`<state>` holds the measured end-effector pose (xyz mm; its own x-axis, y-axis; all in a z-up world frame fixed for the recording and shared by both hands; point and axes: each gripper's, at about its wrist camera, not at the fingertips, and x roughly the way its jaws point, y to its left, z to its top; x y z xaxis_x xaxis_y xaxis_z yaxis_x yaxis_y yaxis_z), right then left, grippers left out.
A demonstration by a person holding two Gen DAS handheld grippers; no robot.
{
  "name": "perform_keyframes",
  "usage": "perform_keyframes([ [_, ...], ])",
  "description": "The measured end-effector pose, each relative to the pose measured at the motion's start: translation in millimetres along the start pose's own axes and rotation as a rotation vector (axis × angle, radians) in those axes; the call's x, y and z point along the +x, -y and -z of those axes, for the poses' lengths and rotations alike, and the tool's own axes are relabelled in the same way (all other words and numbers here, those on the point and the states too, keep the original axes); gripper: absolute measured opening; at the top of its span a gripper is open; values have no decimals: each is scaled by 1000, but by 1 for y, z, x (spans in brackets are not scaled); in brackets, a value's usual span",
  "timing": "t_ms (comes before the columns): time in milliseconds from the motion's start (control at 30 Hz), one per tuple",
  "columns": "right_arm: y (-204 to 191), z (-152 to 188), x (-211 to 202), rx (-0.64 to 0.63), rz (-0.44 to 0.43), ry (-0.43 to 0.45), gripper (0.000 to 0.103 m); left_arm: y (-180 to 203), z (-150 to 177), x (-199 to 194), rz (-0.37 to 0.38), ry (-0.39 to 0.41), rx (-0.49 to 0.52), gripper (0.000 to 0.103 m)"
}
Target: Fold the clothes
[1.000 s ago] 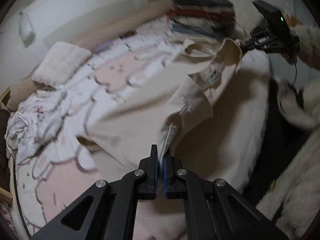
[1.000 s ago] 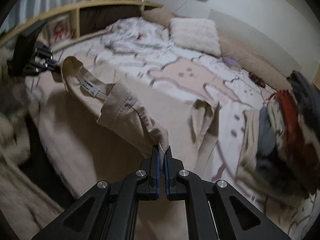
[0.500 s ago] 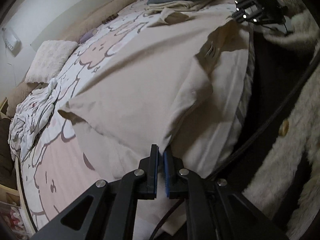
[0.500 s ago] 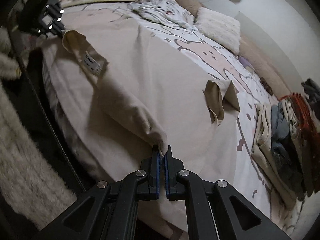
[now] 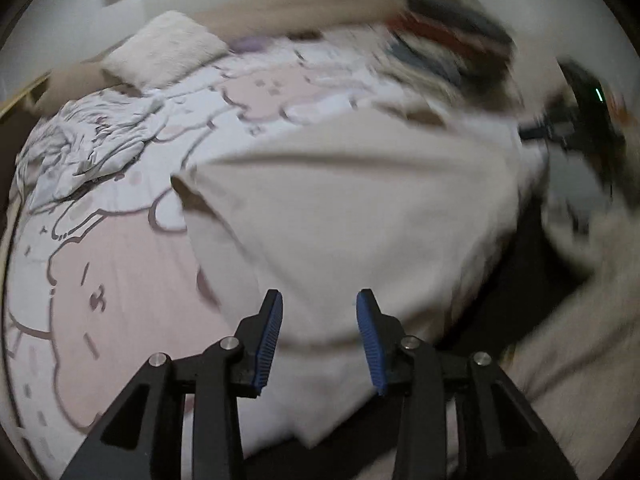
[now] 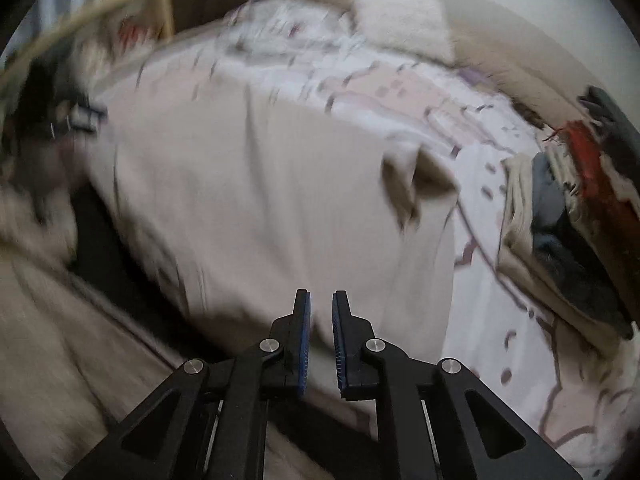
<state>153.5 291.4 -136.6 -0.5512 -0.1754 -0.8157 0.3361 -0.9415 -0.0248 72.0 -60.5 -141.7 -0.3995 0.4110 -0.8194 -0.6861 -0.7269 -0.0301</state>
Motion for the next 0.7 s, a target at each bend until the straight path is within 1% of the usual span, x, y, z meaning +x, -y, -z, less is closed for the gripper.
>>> perform_keyframes([
  [33,1,-9,4,28,-14,19,10,-1,-8,6,5,13,-25,38],
  [100,2,-25,16,75,-44,45,10,-1,-17,27,-13,-6,-22,38],
  [200,-1,-35,48,97,-52,17,10,2,-11,59,-65,-107,13,38],
  [300,4,-20,81,124,-30,-100,10,0,13,73,-62,-201,10,38],
  [367,11,-2,94,150,-14,-191,10,2,27,64,-66,-200,27,38],
  [400,18,7,96,178,-19,-215,10,2,33,60,-67,-201,32,38],
  [433,25,12,91,224,-32,-208,10,0,34,55,-62,-208,13,38],
  [500,38,12,79,303,-32,-207,10,-6,35,44,-52,-221,-24,38],
  [533,47,8,70,350,-26,-187,10,-9,30,39,-52,-207,-43,38],
  [600,67,-9,56,450,-54,-108,12,-8,12,29,-57,-151,-45,38],
  [633,78,-17,49,500,-71,-67,17,-7,3,25,-59,-124,-46,38],
  [667,88,-26,42,550,-87,-25,50,-7,-11,25,-52,-97,-48,38],
  [700,95,-35,39,579,-96,16,92,-7,-24,25,-45,-69,-51,38],
])
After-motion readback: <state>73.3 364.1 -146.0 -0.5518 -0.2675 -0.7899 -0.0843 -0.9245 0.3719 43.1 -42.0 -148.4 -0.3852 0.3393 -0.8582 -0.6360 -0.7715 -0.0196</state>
